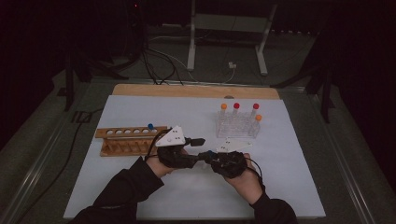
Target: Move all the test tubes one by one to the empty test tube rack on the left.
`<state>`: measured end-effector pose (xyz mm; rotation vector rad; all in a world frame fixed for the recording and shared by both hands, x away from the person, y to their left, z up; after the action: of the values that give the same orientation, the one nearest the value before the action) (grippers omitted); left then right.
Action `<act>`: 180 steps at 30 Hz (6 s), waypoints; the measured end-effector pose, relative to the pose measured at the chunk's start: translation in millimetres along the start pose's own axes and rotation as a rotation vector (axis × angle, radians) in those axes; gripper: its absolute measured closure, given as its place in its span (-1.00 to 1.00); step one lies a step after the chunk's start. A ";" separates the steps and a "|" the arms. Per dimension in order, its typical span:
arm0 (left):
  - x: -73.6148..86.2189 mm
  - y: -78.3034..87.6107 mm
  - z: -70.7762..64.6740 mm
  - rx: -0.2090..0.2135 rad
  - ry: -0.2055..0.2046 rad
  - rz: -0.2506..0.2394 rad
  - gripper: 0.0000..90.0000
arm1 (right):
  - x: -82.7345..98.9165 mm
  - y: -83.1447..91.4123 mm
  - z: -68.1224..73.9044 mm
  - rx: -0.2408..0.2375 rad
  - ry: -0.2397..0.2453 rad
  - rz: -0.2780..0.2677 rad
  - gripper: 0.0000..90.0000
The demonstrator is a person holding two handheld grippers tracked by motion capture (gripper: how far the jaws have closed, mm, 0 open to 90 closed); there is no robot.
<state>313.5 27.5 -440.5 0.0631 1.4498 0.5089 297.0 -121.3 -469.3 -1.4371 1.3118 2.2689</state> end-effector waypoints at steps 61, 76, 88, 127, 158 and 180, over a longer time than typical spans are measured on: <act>-13.1 87.0 51.0 -0.300 -0.025 -0.005 0.73 | -11.4 16.1 -5.3 -0.089 -0.033 -0.112 -1.00; 2.7 131.9 63.4 -0.415 0.002 0.027 0.73 | -12.8 18.7 -6.2 -0.082 -0.034 -0.123 -1.00; 16.7 156.3 87.1 -0.526 0.026 0.007 0.73 | -13.2 19.2 -6.9 -0.086 -0.035 -0.121 -1.00; 95.6 121.0 105.4 -0.523 0.198 0.121 0.73 | -12.9 22.8 -9.8 -0.093 -0.041 -0.120 -1.00; 75.9 140.1 59.5 -0.423 0.152 0.059 -0.85 | -24.0 57.5 -50.5 0.015 -0.083 -0.229 -1.00; 84.0 138.2 30.2 -0.374 0.115 0.076 -0.95 | -9.9 77.1 -133.0 0.287 -0.200 -0.267 -1.00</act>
<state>304.8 189.6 -467.0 -0.2120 1.4461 0.8503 348.6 -262.8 -436.9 -1.1758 1.2396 1.9072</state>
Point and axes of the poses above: each handheld gripper's, and its own axes: y roughly backward along the jaws, x roughly out of its underside, z roughly to its left, the point moved 4 cm from there along -y, roughly forward along the jaws, and after that the axes turned 11 degrees about -y, right-handed, at the moved point
